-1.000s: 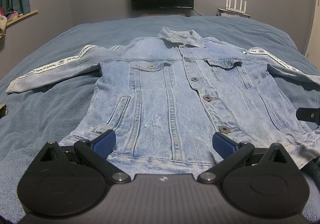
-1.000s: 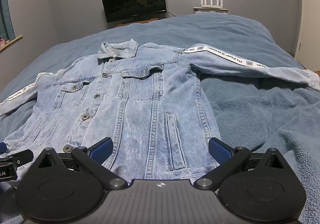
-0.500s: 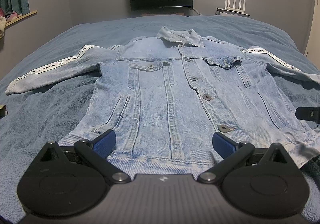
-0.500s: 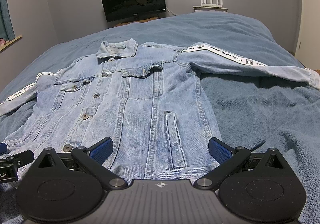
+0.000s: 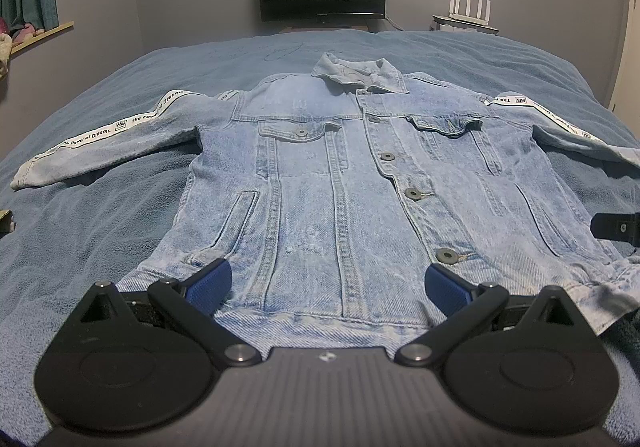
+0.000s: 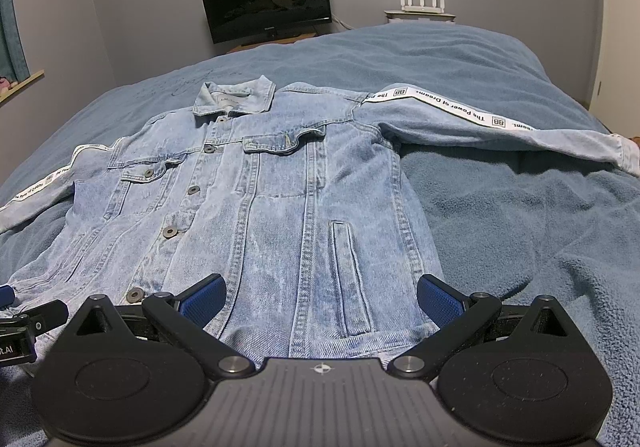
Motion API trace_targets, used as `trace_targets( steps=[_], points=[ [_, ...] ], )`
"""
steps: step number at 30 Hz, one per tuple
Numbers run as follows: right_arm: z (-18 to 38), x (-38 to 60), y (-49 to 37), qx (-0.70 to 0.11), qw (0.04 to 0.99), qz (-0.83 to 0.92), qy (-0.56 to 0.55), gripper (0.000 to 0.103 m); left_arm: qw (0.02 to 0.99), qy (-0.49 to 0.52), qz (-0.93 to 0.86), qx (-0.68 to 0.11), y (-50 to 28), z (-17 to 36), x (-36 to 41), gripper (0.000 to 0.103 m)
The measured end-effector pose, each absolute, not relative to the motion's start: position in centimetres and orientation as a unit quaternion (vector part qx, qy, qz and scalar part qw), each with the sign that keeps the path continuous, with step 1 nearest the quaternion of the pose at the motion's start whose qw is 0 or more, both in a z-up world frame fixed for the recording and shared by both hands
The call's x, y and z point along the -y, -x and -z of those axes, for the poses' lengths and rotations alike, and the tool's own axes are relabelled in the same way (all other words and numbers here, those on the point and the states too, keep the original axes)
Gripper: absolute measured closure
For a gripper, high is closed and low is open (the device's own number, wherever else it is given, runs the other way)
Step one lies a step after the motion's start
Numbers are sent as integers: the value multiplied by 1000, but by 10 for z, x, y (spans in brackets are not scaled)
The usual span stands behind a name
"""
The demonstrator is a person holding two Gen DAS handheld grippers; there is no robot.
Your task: Fold large clothes
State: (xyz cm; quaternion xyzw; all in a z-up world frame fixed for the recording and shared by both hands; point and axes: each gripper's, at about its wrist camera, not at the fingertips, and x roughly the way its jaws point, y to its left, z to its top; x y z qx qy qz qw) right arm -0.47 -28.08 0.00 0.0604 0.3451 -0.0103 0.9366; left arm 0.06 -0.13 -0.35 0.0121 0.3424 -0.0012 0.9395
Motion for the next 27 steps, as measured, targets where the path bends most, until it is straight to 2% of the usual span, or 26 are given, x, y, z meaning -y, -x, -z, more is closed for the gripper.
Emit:
trace_targets(
  steps=[27],
  points=[
    [-1, 281, 6, -347, 936, 10, -62, 0, 939, -14, 2, -343, 0, 6, 4, 0]
  ],
)
